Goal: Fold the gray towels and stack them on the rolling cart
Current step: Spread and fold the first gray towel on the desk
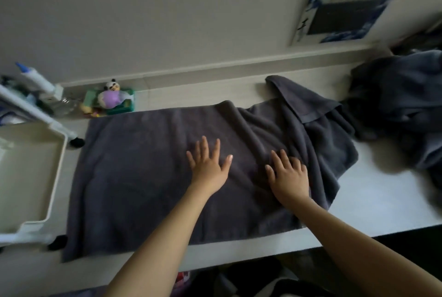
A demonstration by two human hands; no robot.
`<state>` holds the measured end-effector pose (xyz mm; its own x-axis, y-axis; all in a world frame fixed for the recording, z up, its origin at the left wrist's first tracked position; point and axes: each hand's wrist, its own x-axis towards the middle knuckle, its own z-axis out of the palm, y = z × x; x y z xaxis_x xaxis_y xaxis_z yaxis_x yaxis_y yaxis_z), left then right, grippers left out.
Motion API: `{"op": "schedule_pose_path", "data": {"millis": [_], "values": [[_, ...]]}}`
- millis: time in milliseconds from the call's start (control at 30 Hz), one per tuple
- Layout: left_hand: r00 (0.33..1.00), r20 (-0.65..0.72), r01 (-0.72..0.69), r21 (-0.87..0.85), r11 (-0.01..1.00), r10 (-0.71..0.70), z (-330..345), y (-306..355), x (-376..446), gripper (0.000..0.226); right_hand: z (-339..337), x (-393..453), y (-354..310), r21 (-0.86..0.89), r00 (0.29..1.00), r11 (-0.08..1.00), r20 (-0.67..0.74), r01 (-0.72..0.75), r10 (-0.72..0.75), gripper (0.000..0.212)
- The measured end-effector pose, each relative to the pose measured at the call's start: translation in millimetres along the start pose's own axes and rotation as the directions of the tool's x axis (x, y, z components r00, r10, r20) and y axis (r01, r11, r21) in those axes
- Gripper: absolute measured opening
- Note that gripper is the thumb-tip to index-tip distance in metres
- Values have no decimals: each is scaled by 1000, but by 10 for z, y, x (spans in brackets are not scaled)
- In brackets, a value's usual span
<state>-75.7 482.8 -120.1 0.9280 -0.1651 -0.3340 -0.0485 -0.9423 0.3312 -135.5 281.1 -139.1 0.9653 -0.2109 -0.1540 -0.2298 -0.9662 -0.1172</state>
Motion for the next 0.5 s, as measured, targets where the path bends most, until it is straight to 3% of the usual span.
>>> {"op": "schedule_pose_path", "data": {"millis": [100,200,367,500], "values": [[995,44,-86,-30,996,88,92,467,71,65,-168,120,316,93,978,995,-200,-37,55,54],[992,73,-103,-38,994,106,212,837,151,64,-246,309,735,239,944,957,-242,-167,225,53],[991,83,-95,-78,992,102,381,1301,305,63,-247,626,1243,333,954,909,-80,-248,290,52],[993,43,-106,-59,993,108,492,1584,438,63,-277,815,1453,353,957,907,-88,-231,278,54]]}}
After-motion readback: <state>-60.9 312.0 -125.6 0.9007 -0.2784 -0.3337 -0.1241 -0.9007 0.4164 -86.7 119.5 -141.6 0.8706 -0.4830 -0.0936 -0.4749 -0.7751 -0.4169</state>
